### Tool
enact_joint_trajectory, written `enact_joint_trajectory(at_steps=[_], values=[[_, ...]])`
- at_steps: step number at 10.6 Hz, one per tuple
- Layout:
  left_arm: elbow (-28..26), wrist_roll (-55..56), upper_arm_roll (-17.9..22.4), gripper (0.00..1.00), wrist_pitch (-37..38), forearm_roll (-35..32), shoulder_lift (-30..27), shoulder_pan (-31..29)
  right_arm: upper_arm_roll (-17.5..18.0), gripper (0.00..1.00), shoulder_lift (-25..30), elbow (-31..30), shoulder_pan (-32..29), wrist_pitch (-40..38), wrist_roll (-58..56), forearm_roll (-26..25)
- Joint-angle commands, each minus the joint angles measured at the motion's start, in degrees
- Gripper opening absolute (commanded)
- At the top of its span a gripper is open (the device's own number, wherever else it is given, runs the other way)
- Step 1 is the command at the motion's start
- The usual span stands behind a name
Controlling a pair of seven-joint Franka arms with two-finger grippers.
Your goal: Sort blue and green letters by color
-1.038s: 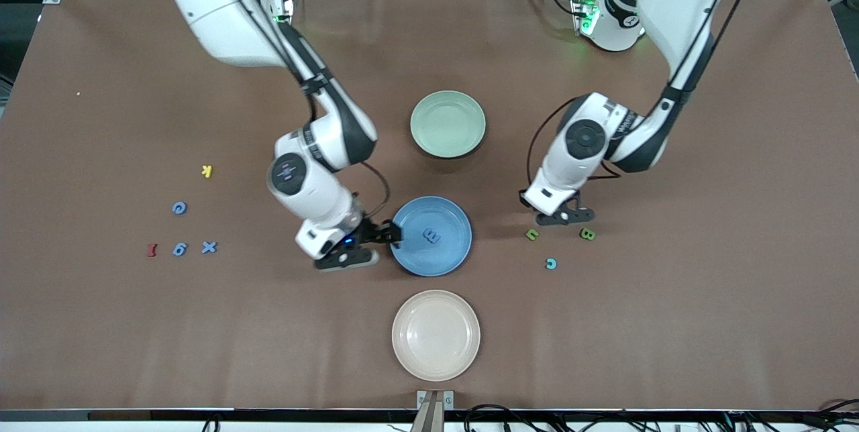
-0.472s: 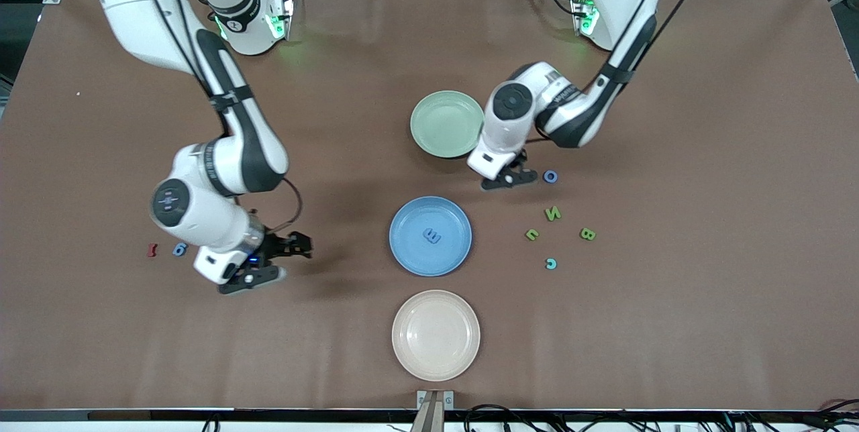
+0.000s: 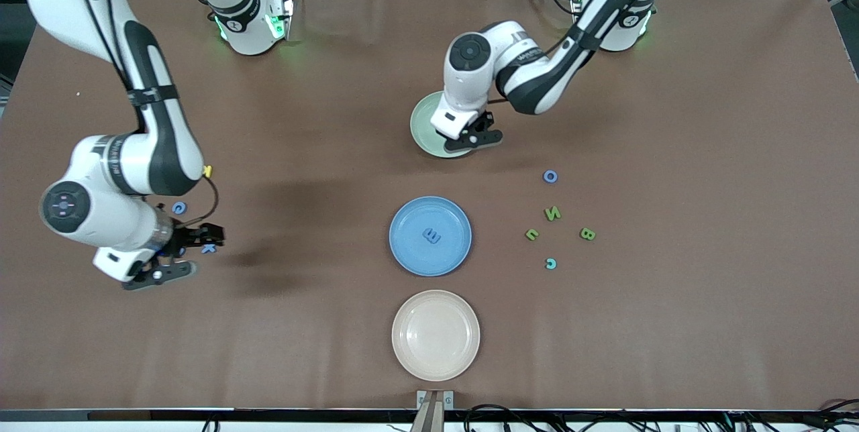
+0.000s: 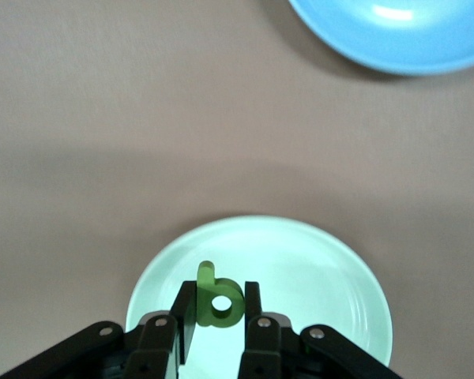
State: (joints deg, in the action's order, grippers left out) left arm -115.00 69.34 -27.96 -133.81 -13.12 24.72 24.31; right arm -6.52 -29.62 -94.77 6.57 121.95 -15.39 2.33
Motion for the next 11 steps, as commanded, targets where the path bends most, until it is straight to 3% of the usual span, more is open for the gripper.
enact_joint_trajectory(at_steps=[1,2,3,7,11], values=[[0.4,4.6,0.1,0.0,4.2,-1.3,0.8,4.8,-0.2,1.0,1.1,-2.5,-2.4,0.8,0.4,-1.5],[0.3,6.4,0.3,0.45,4.4,-1.5,0.9,5.6,-0.2,1.0,0.7,-2.6,-3.1,1.9,0.4,-0.9],[0.3,7.0,0.4,0.99,4.4,-1.6,0.9,5.7,-0.2,1.0,0.0,-3.1,-3.4,3.5,0.4,-0.7],[2.7,6.0,3.3,1.0,4.6,-1.7,0.9,2.5,-0.1,1.0,-2.3,-8.7,-4.2,14.0,0.4,4.6],[7.1,0.3,4.8,1.0,4.3,-4.8,3.9,-7.1,-0.1,1.0,-4.5,-13.5,-4.0,21.7,0.7,5.8]])
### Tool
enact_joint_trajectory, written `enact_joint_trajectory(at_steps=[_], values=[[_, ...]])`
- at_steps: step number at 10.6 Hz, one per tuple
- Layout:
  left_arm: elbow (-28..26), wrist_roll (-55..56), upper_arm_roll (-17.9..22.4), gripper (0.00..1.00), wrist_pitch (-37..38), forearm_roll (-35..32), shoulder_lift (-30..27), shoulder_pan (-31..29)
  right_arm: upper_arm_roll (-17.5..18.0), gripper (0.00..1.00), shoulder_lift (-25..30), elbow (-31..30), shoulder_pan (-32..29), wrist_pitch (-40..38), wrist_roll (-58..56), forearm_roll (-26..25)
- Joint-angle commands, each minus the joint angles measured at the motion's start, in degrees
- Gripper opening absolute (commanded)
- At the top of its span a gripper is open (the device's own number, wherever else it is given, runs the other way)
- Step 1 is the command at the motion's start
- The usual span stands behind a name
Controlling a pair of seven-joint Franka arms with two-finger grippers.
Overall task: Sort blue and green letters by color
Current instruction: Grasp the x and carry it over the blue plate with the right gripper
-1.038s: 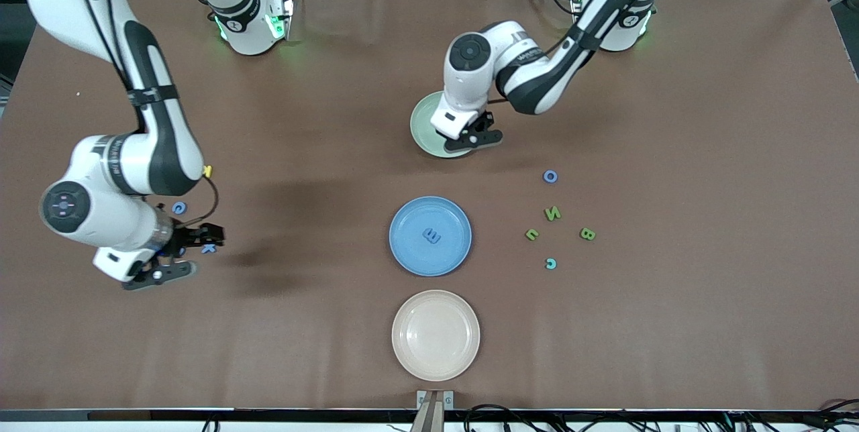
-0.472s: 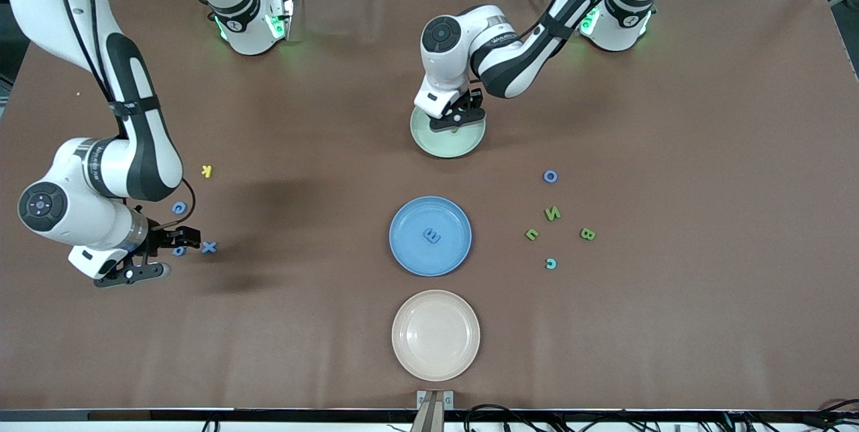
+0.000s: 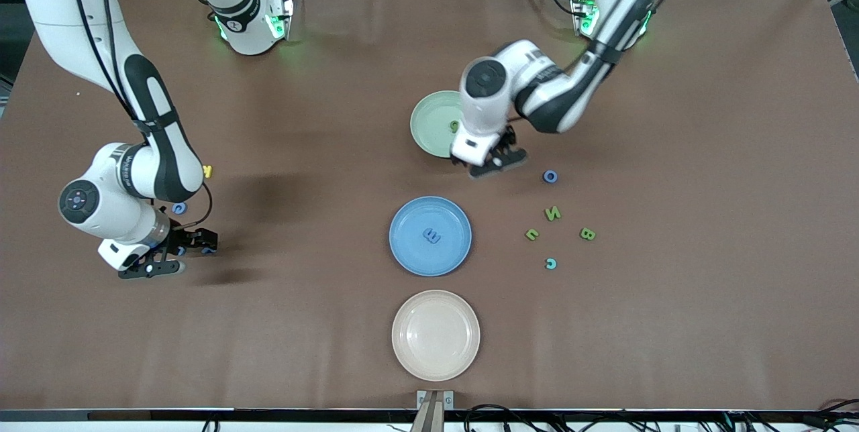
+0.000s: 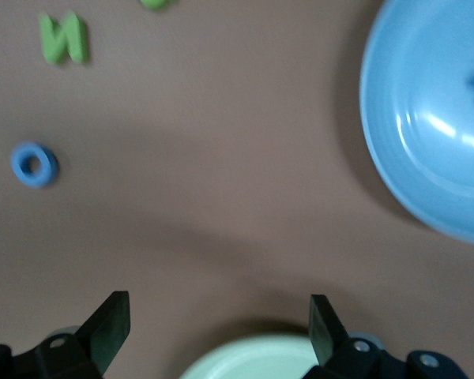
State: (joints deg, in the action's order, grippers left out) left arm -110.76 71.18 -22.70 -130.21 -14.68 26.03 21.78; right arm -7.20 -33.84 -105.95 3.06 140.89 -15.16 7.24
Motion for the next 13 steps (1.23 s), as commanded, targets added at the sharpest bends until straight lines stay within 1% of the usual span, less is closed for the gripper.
enact_joint_trajectory(at_steps=[1,2,3,4,5,6,8,10,11,13], values=[[4.0,-0.8,-0.4,1.0,0.7,-4.9,4.1,-6.4,0.6,1.0,-0.7,-2.9,-0.5,3.8,0.5,0.8],[5.7,0.5,-0.2,1.0,0.7,-4.9,5.5,-7.5,0.6,1.0,-0.7,-3.8,-0.4,4.7,1.4,0.8],[7.3,1.8,1.0,1.0,0.6,-4.9,6.7,-8.1,0.6,1.0,-0.7,-4.3,-0.3,5.4,1.9,0.8],[9.2,3.1,2.4,1.0,0.6,-4.6,8.7,-8.3,0.6,0.86,-0.8,-4.3,-0.2,5.4,2.0,0.9],[11.2,6.7,3.4,1.0,0.6,-4.6,10.9,-8.3,0.6,0.63,-1.2,-4.3,-0.1,5.4,2.1,0.9],[12.9,8.6,4.7,1.0,0.5,-4.7,12.7,-8.3,0.7,0.46,-1.7,-4.3,0.2,5.9,2.1,0.9],[15.0,9.3,5.9,1.0,0.0,-3.4,14.4,-8.6,0.7,0.32,-1.9,-4.3,0.5,6.2,2.0,0.9],[14.9,10.6,6.6,1.0,-4.5,-2.0,14.7,-8.5,0.7,0.09,-1.8,-4.2,0.8,6.2,2.1,0.9],[14.9,10.8,7.2,1.0,-5.3,-2.0,15.1,-8.4,0.7,0.06,-1.8,-3.9,0.9,5.6,2.1,1.6],[15.0,11.0,7.2,1.0,-7.7,-2.0,16.4,-8.4,1.0,0.06,-0.9,-2.8,2.0,4.3,2.2,4.6]])
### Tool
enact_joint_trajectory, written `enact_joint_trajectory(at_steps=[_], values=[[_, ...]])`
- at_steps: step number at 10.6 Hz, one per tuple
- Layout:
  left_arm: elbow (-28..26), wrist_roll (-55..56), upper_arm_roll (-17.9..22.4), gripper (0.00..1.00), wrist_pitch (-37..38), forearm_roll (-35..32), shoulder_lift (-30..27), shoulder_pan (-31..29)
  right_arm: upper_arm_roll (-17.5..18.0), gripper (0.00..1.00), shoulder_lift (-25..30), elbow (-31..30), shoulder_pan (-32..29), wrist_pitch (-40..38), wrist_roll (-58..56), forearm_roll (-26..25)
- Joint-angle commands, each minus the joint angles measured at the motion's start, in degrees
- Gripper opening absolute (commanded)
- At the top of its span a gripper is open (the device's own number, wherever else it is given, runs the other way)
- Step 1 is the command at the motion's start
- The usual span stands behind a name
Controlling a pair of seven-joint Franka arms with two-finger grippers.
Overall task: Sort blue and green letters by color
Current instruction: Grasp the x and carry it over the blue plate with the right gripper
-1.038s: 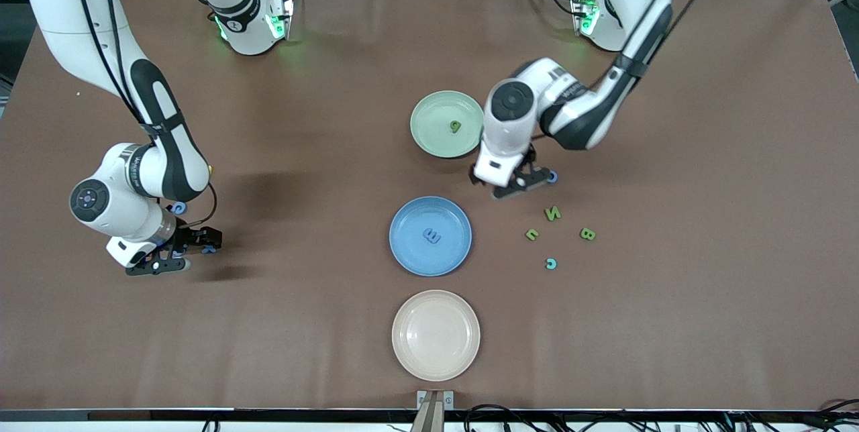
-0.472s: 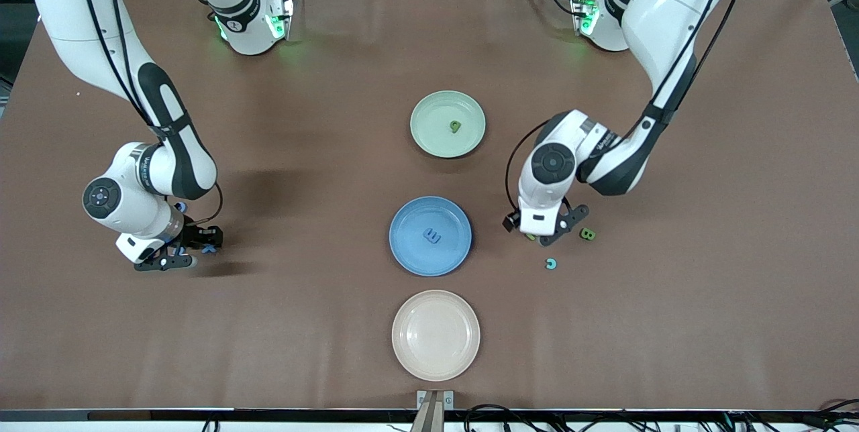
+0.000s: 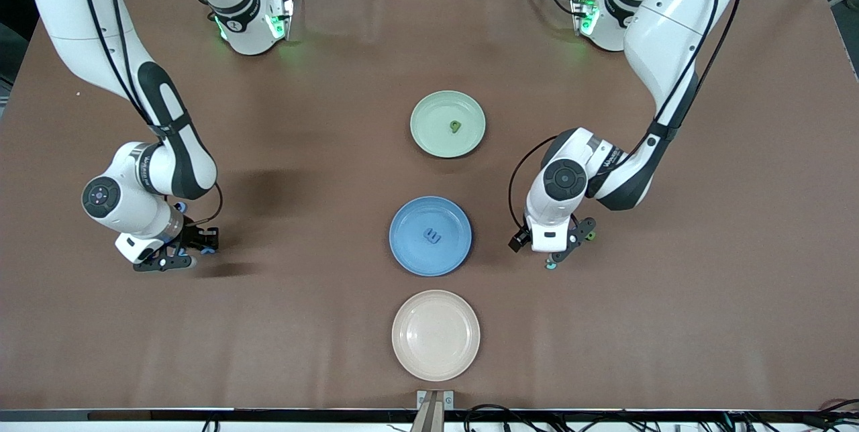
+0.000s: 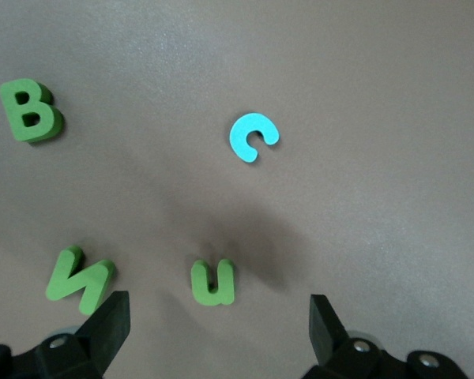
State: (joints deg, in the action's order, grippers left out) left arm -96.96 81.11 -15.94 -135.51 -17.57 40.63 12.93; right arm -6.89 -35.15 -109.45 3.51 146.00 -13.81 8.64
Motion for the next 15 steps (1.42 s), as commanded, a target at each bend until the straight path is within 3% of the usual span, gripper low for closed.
enact_joint_trajectory(at_steps=[1,6,7,8,11,15], values=[[1.2,1.3,0.6,1.0,-2.5,0.8,2.3,0.5,0.6,0.06,1.0,1.2,2.5,-1.2,1.6,4.5],[1.2,1.5,1.0,1.0,-2.6,0.7,3.2,0.5,0.6,0.06,0.5,6.0,15.1,-1.2,21.7,7.3],[1.2,2.6,1.0,0.38,-2.6,0.8,3.2,0.5,0.6,0.06,0.4,7.1,17.4,-1.2,24.3,8.7],[1.2,4.0,1.1,0.0,-2.6,0.6,3.3,0.5,0.6,0.06,0.2,8.3,19.8,-1.2,24.7,12.4],[1.2,4.0,1.1,0.0,-2.6,0.3,3.3,0.6,0.6,0.06,-1.9,13.2,26.0,-0.5,24.6,21.5],[1.2,3.1,1.1,0.0,-2.6,0.0,2.2,0.6,0.6,0.08,-4.0,17.4,32.6,-0.3,24.8,24.1]])
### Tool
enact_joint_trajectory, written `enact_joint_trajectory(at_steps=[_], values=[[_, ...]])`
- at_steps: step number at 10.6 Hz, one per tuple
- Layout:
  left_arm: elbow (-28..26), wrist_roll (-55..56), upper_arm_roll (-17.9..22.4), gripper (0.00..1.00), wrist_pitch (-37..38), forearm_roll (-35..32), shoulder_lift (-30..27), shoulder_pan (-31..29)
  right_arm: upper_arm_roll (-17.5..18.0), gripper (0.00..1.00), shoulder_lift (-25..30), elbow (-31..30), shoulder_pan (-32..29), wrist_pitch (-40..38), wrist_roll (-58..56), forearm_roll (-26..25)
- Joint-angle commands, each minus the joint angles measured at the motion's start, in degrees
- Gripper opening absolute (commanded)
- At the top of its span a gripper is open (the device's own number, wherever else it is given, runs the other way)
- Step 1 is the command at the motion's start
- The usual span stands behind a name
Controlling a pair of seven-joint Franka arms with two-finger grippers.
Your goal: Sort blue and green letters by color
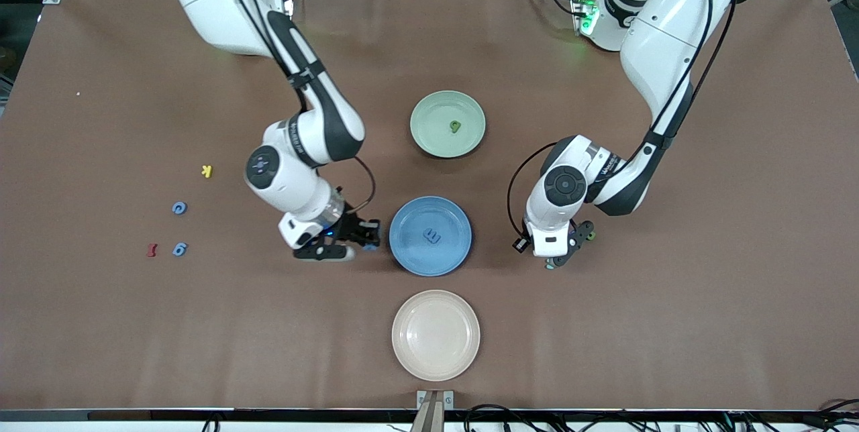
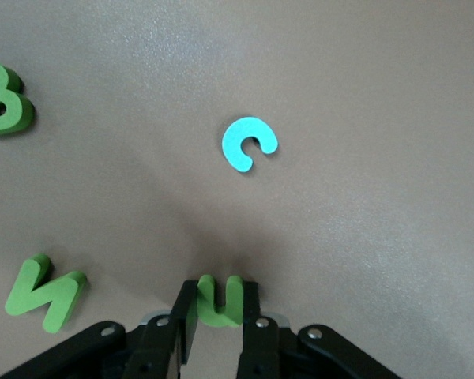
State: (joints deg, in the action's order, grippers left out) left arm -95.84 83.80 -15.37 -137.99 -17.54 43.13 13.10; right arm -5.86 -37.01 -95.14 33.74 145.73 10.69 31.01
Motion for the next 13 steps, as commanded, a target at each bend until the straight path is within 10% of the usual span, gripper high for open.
enact_joint_trajectory(at_steps=[1,4,5,6,13], values=[[0.0,0.2,0.5,0.0,0.0,-1.3,-0.9,0.3,-0.5,0.09,-2.5,3.4,3.3,1.1,0.4,2.2],[-0.6,-0.1,-0.1,0.0,0.4,-2.1,-3.0,0.9,0.0,0.21,-3.3,4.7,7.0,2.0,0.5,7.0],[-0.6,0.1,-0.9,0.0,0.4,-2.1,-3.4,1.4,0.0,0.75,-3.6,4.7,8.1,2.6,1.0,9.1],[-0.8,0.3,-1.8,0.0,0.9,-2.0,-4.4,1.4,0.0,1.0,-3.6,4.6,8.5,3.8,1.2,9.9],[-0.8,7.9,-17.2,0.0,11.4,-1.4,-6.5,3.8,-0.1,1.0,0.5,2.6,0.0,-4.0,-4.8,-3.7]])
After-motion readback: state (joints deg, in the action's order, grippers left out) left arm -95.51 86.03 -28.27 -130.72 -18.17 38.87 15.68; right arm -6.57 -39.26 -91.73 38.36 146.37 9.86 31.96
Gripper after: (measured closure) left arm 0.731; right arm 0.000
